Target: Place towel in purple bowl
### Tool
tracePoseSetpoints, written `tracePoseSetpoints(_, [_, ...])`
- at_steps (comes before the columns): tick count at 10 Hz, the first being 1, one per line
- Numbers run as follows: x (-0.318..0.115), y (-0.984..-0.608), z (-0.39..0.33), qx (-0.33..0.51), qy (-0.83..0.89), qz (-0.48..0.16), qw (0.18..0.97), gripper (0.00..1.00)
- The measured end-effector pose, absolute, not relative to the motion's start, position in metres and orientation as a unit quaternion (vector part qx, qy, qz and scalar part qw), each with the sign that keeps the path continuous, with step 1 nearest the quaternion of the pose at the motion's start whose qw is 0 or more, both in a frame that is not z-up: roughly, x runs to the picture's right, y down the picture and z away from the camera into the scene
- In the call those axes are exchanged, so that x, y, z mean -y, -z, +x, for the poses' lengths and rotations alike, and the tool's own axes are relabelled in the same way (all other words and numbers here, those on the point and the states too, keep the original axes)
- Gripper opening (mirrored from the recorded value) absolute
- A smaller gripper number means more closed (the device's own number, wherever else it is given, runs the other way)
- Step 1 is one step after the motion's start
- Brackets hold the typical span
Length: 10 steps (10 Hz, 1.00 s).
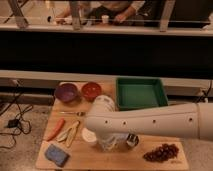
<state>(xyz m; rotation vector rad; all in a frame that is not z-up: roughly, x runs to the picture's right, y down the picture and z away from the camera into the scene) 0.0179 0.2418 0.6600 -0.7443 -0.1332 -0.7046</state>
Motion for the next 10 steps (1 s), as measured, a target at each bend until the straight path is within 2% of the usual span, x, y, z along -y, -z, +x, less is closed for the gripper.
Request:
tracePoseSetpoints(4, [-0.222, -0.667, 0.004, 0.058, 0.353, -0.343, 0.869, 0.06])
tracePoseSetpoints(10, [-0.223, -0.668, 0.001, 0.06, 0.353, -0.343, 0.869, 0.06])
